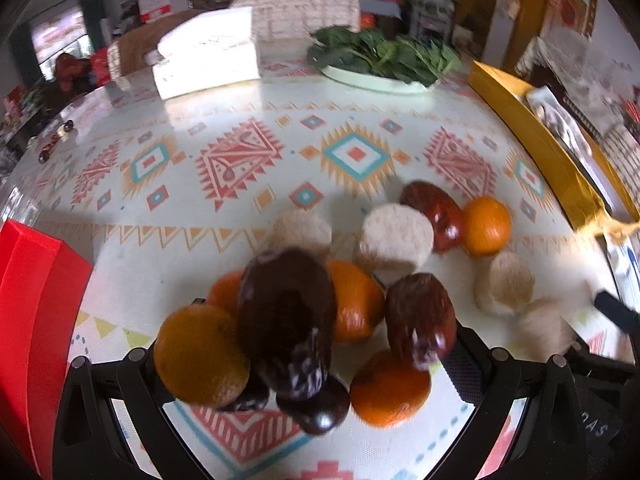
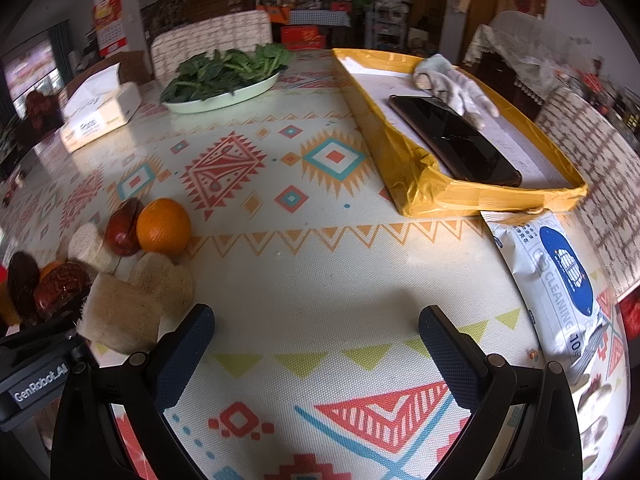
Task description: Organize fruits
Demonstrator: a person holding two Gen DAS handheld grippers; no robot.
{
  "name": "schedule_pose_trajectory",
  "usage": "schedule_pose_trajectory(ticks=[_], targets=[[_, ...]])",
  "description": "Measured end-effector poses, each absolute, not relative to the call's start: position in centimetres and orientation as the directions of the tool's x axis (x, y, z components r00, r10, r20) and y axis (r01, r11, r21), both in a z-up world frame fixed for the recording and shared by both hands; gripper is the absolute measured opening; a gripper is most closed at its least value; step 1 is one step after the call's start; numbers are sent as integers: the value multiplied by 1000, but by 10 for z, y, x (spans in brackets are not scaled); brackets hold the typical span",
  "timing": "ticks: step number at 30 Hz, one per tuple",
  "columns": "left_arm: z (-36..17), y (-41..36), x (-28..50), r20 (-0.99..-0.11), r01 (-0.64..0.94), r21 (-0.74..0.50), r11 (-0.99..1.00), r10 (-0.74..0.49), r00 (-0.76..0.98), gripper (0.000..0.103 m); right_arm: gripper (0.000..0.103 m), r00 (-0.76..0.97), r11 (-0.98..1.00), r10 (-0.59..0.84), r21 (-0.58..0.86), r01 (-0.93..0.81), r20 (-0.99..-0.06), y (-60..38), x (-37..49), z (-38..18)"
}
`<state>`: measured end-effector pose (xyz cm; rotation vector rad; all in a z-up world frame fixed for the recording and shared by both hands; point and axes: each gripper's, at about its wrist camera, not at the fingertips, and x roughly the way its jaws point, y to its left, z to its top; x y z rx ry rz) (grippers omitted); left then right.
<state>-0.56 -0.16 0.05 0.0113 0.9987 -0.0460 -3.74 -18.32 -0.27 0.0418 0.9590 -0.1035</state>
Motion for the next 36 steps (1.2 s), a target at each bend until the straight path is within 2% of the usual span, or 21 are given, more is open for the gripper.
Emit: schedule_pose_trajectory(ticks=[10,13,15,18,19,20,23,25,27,29,32,36], targets=[[0,3,-18,-852,131,-21,991,-86,516,103,103,533,997,-49,-7,80,-844,-183,-39,-1],[8,21,-30,-835,105,-114,988,-153,529,101,103,537,997,-49,-6,81,-842,-183,-40,-2],[25,43,-47,-789,86,-170,982,-188,584,99,103,539,997,-47,-7,76,-841,-183,-41,-1],[64,75,-86,-670,45,-142,989,-130,731,98,101,541,998,-24,13,64,-841,-186,-48,1],[78,85,-100,-615,33,-127,991,-104,781,98,101,550,997,-1,39,62,-835,-188,-53,5],[97,99,-122,-521,20,-106,994,-73,850,98,99,579,995,37,87,59,-815,-193,-62,12],[122,126,-155,-359,25,-114,993,-65,931,103,99,655,990,73,132,41,-752,-198,-80,33],[129,140,-158,-372,-5,-140,990,-48,927,103,99,694,988,102,154,14,-713,-197,-90,45],[127,152,-152,-436,-37,-184,982,-48,899,103,98,698,985,131,170,-14,-704,-193,-91,47],[116,157,-145,-483,-18,-234,972,-100,870,103,94,676,984,157,174,-43,-720,-185,-90,43],[86,153,-139,-575,-10,-256,967,-144,805,103,79,622,980,194,181,-85,-759,-169,-86,30],[49,126,-154,-627,122,-267,956,-268,731,103,79,600,977,212,179,-115,-771,-152,-83,19]])
